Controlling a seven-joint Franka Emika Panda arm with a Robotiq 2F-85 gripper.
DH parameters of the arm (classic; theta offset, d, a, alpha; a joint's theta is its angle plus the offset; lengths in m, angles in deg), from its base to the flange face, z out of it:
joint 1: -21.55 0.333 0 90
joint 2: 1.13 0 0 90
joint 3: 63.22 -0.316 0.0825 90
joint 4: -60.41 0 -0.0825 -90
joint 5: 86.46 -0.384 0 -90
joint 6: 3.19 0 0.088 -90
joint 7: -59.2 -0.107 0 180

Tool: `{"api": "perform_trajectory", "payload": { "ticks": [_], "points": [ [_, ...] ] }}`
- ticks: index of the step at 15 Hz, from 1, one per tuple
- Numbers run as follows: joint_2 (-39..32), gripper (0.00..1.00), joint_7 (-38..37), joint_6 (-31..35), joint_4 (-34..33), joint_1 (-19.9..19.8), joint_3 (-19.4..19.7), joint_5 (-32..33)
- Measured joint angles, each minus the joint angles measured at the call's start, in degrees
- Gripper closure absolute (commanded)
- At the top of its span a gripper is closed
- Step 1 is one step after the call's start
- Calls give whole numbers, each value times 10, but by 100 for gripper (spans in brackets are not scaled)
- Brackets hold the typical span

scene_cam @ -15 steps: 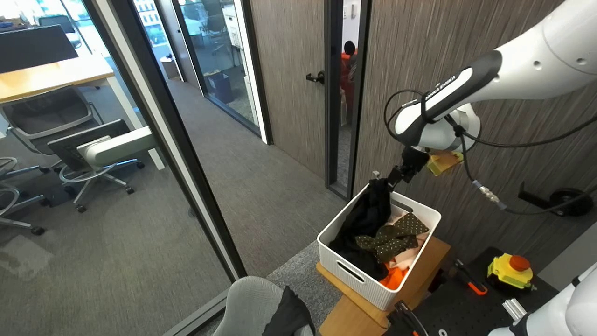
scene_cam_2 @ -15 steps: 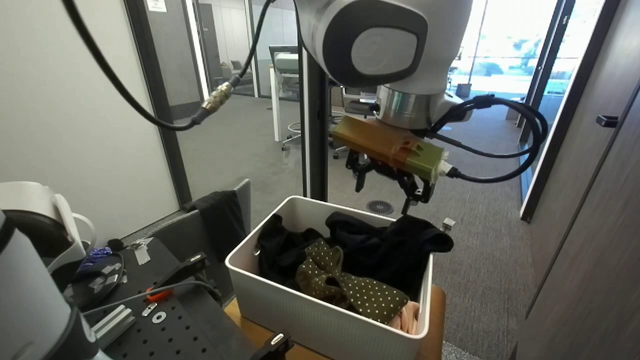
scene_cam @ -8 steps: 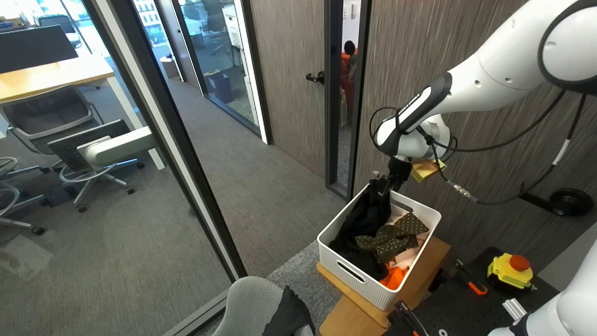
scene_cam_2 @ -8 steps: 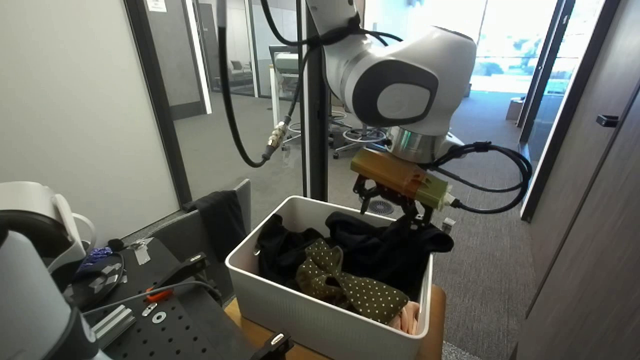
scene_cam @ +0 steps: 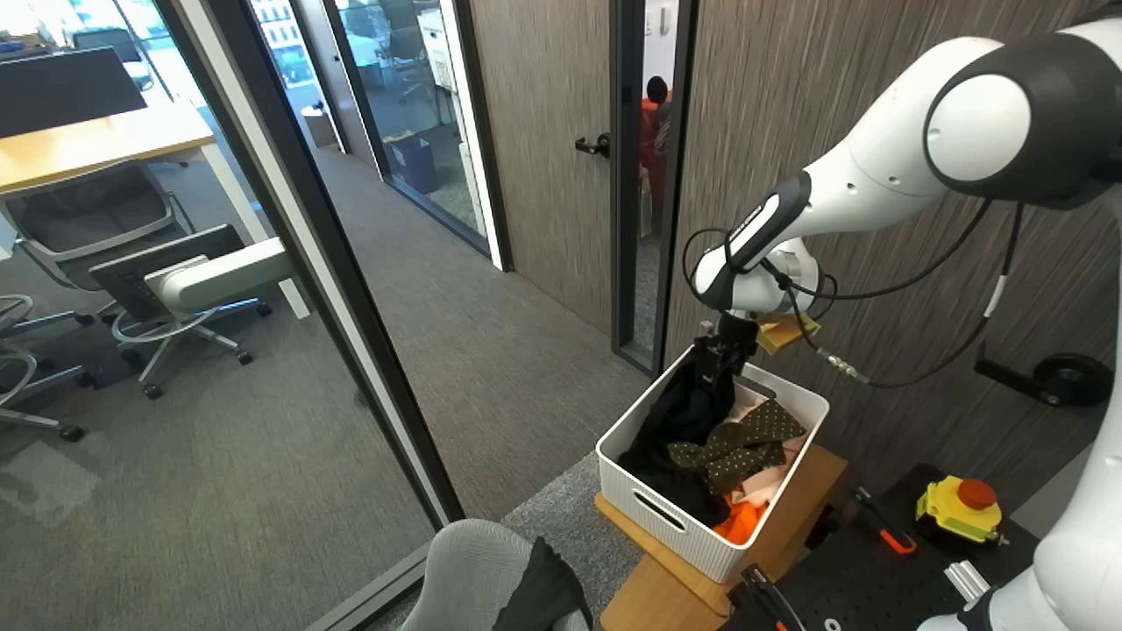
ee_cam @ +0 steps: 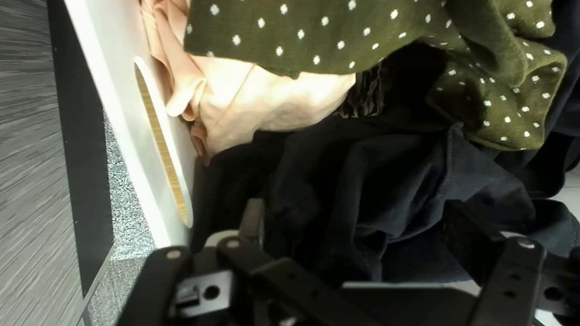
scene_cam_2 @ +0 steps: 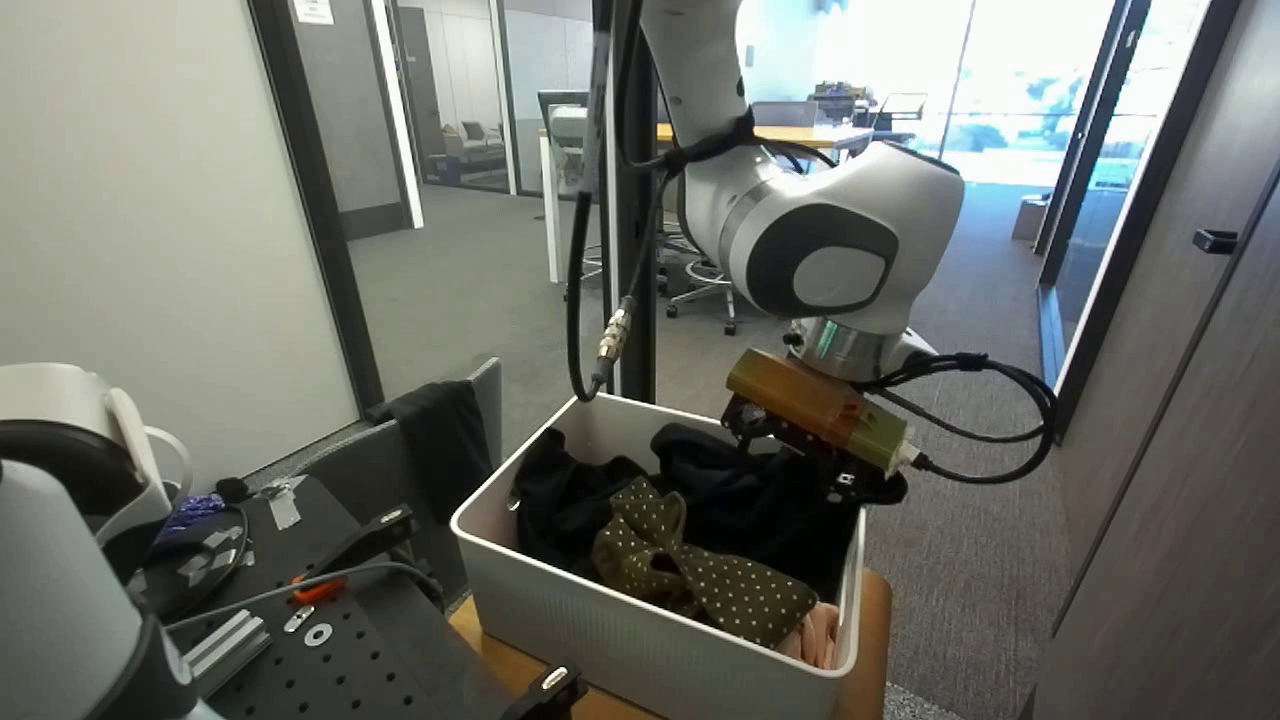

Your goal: Remove the black cloth from the basket and hang it on the chair

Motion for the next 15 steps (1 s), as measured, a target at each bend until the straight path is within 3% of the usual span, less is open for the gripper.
{"api": "perform_trajectory", "payload": {
  "ticks": [15],
  "points": [
    [-88,0,-51,7,-90,-27,-27,31]
  ]
}}
